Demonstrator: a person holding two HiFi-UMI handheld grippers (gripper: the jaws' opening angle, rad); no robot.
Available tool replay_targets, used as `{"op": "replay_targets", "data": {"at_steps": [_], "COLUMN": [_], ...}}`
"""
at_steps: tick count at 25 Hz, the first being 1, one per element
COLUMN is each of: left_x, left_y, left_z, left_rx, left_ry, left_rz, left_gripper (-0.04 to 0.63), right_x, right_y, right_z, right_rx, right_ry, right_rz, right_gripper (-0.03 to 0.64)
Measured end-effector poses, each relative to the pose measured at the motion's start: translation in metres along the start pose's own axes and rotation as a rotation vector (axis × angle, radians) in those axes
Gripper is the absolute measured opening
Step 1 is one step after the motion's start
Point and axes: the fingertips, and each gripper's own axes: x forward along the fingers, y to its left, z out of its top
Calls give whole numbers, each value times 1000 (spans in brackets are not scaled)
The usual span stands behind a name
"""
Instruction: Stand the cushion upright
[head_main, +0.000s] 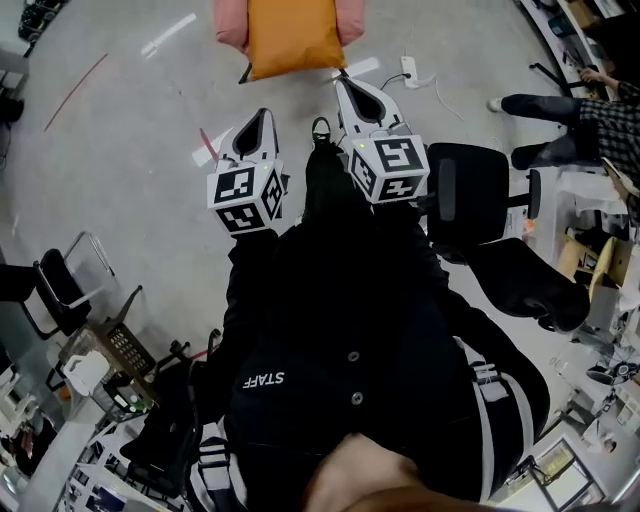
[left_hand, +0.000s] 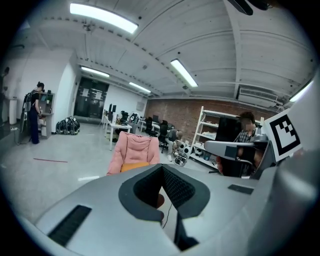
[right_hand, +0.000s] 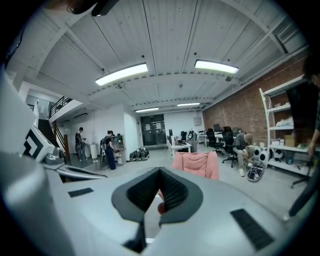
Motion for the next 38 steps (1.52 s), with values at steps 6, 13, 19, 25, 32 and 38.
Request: {"op": "replay_targets", "data": {"at_steps": [6,13,19,25,32,38], "left_x": [93,223,310,357,389,439], "left_y": [26,45,60,85,134,172], "left_z": [64,130,164,161,120,83], "left_rx": [33,21,8,-10,-85,-89], "left_ry": [-53,-57,-33,17,128,216], "left_rz": [17,27,42,84,137,139], "left_gripper": [0,0,0,0,0,0], "right_x": [94,205,282,329,368,413], "right_y": [-55,-136,-192,-229,-234,-246], "right_z": [39,84,100,88,45,-2], "right_rx": [-3,-22,-6,31,54,64], "right_ry": [-34,-21,18,75,180,256], "right_rz": [14,38,53,56,38,-8], "right_gripper": [12,12,13,12,12,13]}}
